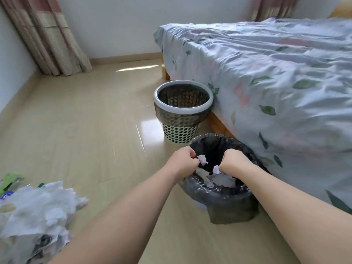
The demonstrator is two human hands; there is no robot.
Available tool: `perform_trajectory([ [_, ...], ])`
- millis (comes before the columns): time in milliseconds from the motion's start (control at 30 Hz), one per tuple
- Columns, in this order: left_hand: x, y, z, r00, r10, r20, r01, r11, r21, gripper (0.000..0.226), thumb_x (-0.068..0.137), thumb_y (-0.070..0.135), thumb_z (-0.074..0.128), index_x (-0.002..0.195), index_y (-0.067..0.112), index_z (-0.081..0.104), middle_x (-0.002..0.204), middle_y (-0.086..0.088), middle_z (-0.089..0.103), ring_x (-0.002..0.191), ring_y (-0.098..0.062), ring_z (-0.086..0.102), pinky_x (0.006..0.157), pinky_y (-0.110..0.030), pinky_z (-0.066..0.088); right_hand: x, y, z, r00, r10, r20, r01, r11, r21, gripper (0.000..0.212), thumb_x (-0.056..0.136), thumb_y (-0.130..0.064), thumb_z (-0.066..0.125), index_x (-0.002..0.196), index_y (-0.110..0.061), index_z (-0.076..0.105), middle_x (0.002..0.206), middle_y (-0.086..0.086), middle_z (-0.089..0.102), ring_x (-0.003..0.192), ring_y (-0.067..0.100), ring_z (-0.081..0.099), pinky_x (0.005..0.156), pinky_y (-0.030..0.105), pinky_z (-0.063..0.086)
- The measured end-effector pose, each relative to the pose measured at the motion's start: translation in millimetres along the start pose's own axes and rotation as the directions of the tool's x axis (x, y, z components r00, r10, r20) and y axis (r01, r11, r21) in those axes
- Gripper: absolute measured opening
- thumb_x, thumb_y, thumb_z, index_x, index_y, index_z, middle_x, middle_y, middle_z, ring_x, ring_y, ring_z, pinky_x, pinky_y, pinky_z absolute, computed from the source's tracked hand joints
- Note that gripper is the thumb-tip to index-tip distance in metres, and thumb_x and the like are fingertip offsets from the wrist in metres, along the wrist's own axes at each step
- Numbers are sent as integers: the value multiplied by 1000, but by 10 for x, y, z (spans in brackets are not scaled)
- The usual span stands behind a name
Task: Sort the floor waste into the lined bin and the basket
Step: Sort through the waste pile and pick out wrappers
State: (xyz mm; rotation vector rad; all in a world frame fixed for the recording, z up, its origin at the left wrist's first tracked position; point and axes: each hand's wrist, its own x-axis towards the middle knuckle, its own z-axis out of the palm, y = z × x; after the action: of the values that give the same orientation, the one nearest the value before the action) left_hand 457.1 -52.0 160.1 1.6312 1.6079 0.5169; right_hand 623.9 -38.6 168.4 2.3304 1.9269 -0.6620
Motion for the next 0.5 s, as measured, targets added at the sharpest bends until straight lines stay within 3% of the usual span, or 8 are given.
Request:
perform_trajectory([
  [67,5,-76,-65,1000,-5,-12,5,999,37,12,85,16,50,92,14,59,95,-10,67,86,-28,66,79,-43,57,17,-58,64,1000,-22,-6,23,1000,18,24,82,-12,60,64,-11,44,65,5,50,62,24,52,44,25,31],
  [167,-129,-421,-442,996,-62,-59,68,992,108,19,86,14,45,95,14,62,94,-6,67,80,-22,62,74,-32,53,-46,-393,150,984,-173,-31,175,984,42,8,84,-14,56,79,-9,57,80,7,61,74,26,60,55,25,41],
  [233,-310,-796,-820,987,-122,-105,138,977,160,22,88,14,44,100,14,62,96,-5,67,79,-21,58,73,-29,49,-121,-771,250,952,-305,29,305,952,19,15,88,-17,55,97,-8,63,96,8,65,88,26,63,69,30,50],
  [333,-718,-1403,-1361,965,-231,-125,257,932,257,24,88,15,43,103,18,61,97,-1,66,77,-17,58,72,-29,50,-322,-1419,496,854,-491,171,510,855,-95,24,87,-17,52,104,-6,65,103,9,66,92,27,64,81,37,56],
  [500,-1823,-2584,-2000,898,-435,-62,422,813,402,28,88,14,43,105,16,65,105,0,66,95,-17,61,78,-27,47,-938,-2651,1225,627,-747,223,779,612,-139,23,86,-12,44,104,-13,59,106,3,57,97,24,56,76,29,46],
])
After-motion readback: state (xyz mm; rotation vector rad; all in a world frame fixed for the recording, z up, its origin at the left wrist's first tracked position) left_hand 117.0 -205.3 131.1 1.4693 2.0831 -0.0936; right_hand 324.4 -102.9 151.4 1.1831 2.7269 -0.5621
